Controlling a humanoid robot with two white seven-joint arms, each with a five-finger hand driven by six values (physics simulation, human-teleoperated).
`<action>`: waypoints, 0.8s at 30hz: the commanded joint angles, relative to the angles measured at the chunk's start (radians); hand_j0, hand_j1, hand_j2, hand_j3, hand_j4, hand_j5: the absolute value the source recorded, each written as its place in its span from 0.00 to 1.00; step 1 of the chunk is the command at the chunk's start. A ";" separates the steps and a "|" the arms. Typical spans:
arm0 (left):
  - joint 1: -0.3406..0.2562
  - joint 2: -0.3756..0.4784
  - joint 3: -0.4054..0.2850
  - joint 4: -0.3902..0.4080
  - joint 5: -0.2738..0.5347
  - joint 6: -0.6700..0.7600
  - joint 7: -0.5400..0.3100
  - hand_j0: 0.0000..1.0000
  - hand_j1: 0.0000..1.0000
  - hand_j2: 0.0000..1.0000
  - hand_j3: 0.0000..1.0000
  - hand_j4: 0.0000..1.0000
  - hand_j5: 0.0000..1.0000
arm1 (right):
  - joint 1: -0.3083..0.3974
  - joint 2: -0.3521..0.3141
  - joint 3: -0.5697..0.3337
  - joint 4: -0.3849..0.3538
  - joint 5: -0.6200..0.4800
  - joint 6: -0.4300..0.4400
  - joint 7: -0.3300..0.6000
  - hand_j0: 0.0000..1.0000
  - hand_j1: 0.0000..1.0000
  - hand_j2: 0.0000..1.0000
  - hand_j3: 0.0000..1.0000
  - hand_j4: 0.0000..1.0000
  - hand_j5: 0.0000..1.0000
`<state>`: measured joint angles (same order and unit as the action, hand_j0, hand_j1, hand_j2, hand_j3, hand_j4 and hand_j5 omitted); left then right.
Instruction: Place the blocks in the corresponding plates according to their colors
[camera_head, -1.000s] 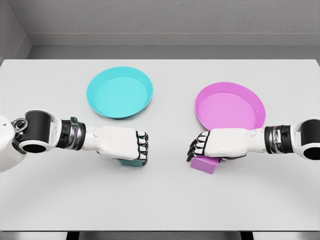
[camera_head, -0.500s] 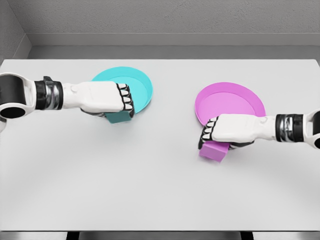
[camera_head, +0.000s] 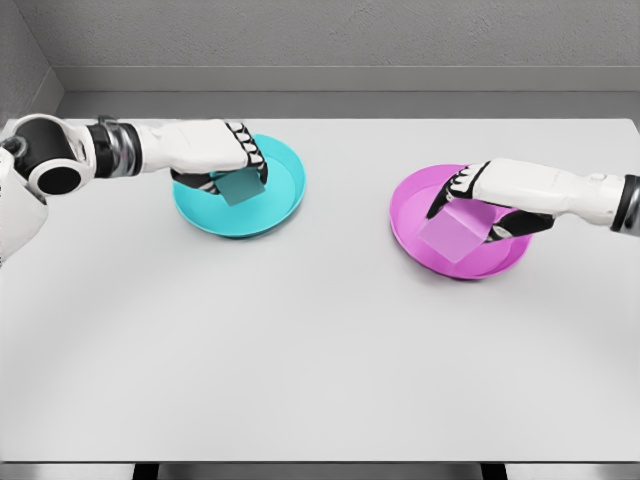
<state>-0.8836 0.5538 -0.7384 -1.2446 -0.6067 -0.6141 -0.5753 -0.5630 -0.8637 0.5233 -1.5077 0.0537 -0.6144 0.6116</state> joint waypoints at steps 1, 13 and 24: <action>0.000 -0.031 -0.004 0.045 -0.044 0.003 0.000 0.54 0.54 0.54 0.54 0.54 0.54 | 0.000 0.005 -0.023 0.047 -0.028 0.004 -0.001 0.65 0.65 0.65 0.65 0.65 0.65; -0.009 -0.052 0.008 0.076 -0.050 0.003 0.002 1.00 1.00 1.00 1.00 1.00 1.00 | 0.008 0.017 -0.174 0.218 -0.025 0.004 -0.001 1.00 1.00 1.00 1.00 1.00 1.00; -0.028 0.287 0.002 -0.130 0.404 0.003 0.009 1.00 1.00 1.00 1.00 1.00 1.00 | 0.037 0.006 -0.287 0.296 0.048 0.004 -0.001 1.00 1.00 1.00 1.00 1.00 1.00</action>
<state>-0.9066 0.7398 -0.7364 -1.3009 -0.3420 -0.6138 -0.5685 -0.5262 -0.8539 0.2400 -1.1776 0.0888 -0.6138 0.6113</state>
